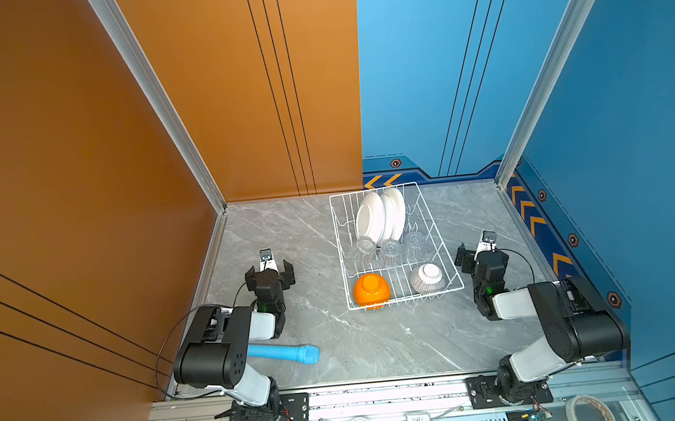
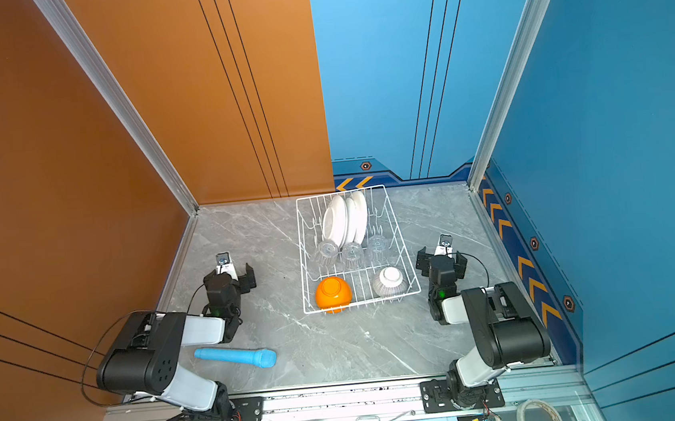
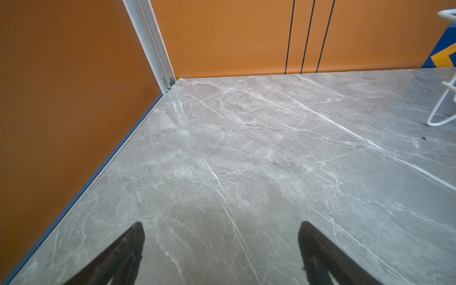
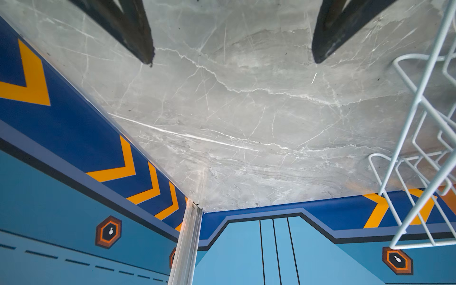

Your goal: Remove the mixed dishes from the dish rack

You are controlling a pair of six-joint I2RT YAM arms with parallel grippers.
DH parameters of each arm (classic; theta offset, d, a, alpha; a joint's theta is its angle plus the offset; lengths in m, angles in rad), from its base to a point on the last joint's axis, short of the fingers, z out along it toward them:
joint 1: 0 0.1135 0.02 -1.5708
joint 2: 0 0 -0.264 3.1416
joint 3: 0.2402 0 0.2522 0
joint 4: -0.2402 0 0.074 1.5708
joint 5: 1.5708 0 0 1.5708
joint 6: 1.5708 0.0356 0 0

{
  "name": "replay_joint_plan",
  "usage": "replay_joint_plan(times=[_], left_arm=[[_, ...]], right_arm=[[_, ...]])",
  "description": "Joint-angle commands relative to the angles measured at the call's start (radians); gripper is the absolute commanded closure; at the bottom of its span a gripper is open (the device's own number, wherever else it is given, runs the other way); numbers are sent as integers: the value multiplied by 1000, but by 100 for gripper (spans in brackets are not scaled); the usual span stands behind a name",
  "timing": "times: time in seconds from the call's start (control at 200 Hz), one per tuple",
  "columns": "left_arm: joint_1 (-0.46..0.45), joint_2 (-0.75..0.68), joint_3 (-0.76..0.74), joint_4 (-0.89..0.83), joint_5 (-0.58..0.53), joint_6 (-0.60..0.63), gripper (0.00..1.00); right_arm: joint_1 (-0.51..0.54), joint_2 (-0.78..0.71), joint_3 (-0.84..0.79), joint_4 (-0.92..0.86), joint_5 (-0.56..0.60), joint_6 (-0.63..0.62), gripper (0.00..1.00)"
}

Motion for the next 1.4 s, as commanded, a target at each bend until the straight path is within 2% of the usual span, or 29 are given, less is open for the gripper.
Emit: replay_joint_plan(times=[0.0, 0.215, 0.47, 0.866, 0.996, 1.051, 1.121, 1.161, 1.271, 1.396], left_arm=[[4, 6, 7, -7, 18, 5, 2], [8, 5, 9, -8, 19, 4, 2], [36, 2, 18, -34, 72, -13, 2], [34, 0, 17, -34, 66, -13, 2], [-5, -73, 29, -112, -26, 4, 2], [-16, -113, 38, -165, -66, 4, 2], [-40, -153, 50, -221, -159, -4, 2], [-57, -175, 55, -244, -198, -1, 2], [-125, -238, 99, -350, -317, 14, 2], [-208, -316, 134, -478, -353, 11, 2]], right_arm=[[1, 10, 13, 12, 18, -22, 0], [2, 10, 12, 12, 18, -20, 0], [1, 10, 12, 11, 19, -20, 0], [-20, 6, 17, -1, -24, -8, 0], [5, -47, 26, -61, -17, -35, 0], [57, -108, 39, -123, 85, -72, 0], [114, -207, 69, -233, 138, -119, 0], [128, -256, 96, -307, 163, -89, 0], [134, -372, 152, -489, 97, 7, 0], [136, -435, 201, -633, 56, 59, 0]])
